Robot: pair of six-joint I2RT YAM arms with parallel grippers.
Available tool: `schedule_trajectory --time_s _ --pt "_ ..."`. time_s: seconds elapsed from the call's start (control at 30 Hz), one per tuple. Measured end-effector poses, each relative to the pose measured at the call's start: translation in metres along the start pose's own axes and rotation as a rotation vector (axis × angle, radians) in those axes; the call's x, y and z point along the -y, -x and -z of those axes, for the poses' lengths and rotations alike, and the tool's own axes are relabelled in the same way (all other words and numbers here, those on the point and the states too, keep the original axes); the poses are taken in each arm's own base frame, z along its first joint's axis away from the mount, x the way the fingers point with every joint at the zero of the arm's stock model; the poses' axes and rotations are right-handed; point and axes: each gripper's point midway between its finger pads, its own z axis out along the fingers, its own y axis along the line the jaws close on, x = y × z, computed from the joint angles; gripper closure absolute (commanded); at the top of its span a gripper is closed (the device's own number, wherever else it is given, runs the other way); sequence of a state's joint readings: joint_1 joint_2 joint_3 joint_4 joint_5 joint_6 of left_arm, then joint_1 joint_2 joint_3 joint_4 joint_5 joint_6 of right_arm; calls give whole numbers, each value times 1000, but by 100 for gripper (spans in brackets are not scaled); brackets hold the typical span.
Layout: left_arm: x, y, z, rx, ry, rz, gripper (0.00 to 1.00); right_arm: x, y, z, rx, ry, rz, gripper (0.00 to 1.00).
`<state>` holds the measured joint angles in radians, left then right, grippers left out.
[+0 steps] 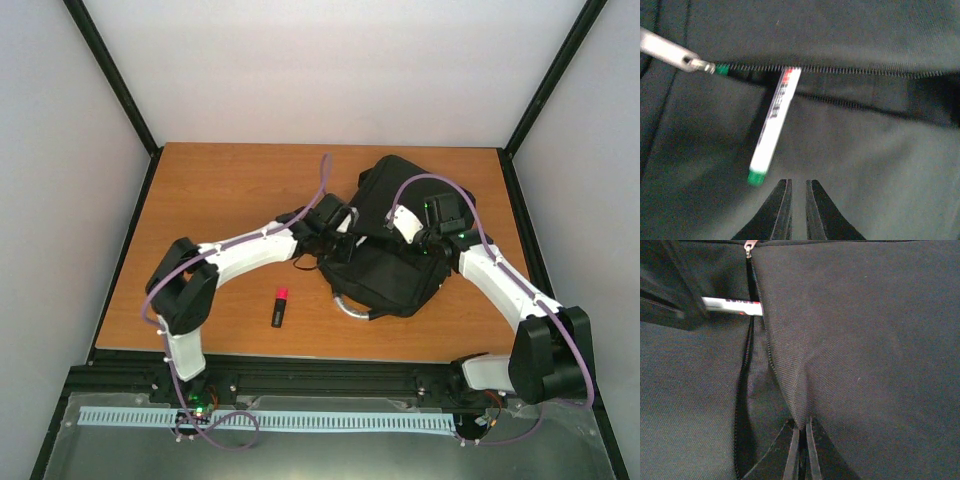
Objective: Pack the student bag
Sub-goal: Place the stationery in the student bag.
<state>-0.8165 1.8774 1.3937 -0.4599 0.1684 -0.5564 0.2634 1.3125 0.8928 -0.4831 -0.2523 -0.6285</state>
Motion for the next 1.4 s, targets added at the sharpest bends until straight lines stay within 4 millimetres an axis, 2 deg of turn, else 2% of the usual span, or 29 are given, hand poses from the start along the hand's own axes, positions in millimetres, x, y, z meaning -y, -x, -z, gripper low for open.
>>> schedule_trajectory --time_s 0.03,0.1,0.13,0.2,0.37,0.57,0.63,0.87,1.07,1.4 --pt "-2 -5 7 -4 5 -4 80 0 0 0 -1 0 0 97" --pt "-5 -11 18 -9 16 -10 58 0 -1 -1 -2 4 -1 97" --pt "-7 -13 21 -11 24 -18 55 -1 -1 -2 -3 5 -2 97" --pt "-12 -15 22 -17 50 -22 54 -1 -2 -3 -6 8 -2 97" --pt "-28 -23 14 -44 119 -27 59 -1 -2 -4 -8 11 -4 97" --pt "-40 -31 -15 -99 161 -47 66 -3 -2 -5 -8 19 -5 97" --pt "-40 -27 -20 -98 165 -54 71 -3 -2 -5 -8 20 -5 97" --pt "-23 5 -34 -43 133 -59 99 -3 -4 -6 -13 23 -6 97" --pt "-7 36 -44 17 102 -59 99 -3 -4 -7 -13 22 -7 97" --pt "1 50 -57 54 76 -41 99 3 -5 -6 -17 1 -10 97"
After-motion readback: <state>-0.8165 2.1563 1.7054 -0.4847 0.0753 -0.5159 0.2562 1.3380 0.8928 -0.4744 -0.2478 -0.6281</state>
